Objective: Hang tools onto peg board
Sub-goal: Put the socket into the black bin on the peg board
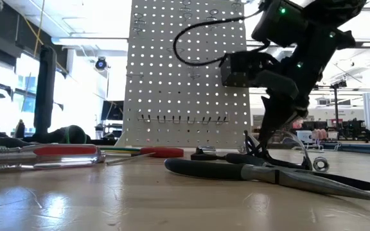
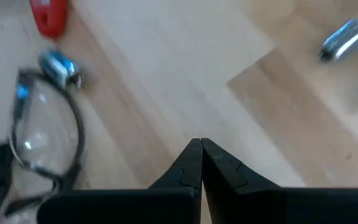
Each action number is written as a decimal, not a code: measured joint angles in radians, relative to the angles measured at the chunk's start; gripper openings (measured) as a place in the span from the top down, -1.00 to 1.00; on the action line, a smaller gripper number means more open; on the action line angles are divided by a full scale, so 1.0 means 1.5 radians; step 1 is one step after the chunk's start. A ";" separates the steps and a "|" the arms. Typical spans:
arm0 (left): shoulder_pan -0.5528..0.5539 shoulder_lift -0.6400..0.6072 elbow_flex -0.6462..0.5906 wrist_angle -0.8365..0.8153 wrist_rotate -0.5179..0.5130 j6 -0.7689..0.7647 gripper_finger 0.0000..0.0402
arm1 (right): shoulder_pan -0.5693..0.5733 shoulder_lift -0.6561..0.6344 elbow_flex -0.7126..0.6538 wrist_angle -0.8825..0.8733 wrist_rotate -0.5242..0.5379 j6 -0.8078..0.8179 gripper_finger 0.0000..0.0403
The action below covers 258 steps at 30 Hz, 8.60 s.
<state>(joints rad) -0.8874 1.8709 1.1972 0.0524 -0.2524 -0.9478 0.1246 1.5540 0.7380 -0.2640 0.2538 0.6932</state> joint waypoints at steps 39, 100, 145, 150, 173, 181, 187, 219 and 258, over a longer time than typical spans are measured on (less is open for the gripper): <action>-0.053 0.289 0.287 -0.168 -0.132 -0.277 1.00 | -0.005 -0.022 0.000 -0.006 0.053 -0.001 1.00; -0.036 0.305 0.290 -0.316 -0.228 -0.671 1.00 | -0.004 -0.022 0.000 -0.007 0.064 0.004 1.00; 0.210 0.200 0.257 -0.407 0.023 0.045 1.00 | -0.004 -0.058 0.000 -0.004 -0.108 -0.136 1.00; 0.268 0.208 0.257 -0.335 0.121 0.186 1.00 | -0.004 -0.106 0.000 -0.042 -0.107 -0.136 1.00; 0.566 0.059 0.257 -0.480 0.214 0.667 1.00 | -0.004 -0.311 0.000 -0.088 -0.193 0.095 1.00; 0.571 -0.047 0.258 -0.565 0.212 0.619 1.00 | -0.006 -0.262 0.000 -0.080 -0.201 0.021 1.00; 0.538 -0.054 0.258 -0.756 0.209 0.547 1.00 | -0.009 -0.220 0.000 -0.080 -0.225 -0.095 1.00; 0.307 -0.057 -0.049 -0.319 0.252 -0.116 0.23 | -0.008 -0.093 0.000 -0.076 -0.256 -0.206 1.00; 0.254 0.036 -0.018 -0.354 0.136 -0.197 0.09 | -0.009 -0.093 0.000 -0.056 -0.269 -0.093 1.00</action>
<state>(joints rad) -0.5072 1.9251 1.1698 -0.4793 -0.0490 -1.2427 0.1108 1.4143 0.7381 -0.3487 -0.1501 0.5533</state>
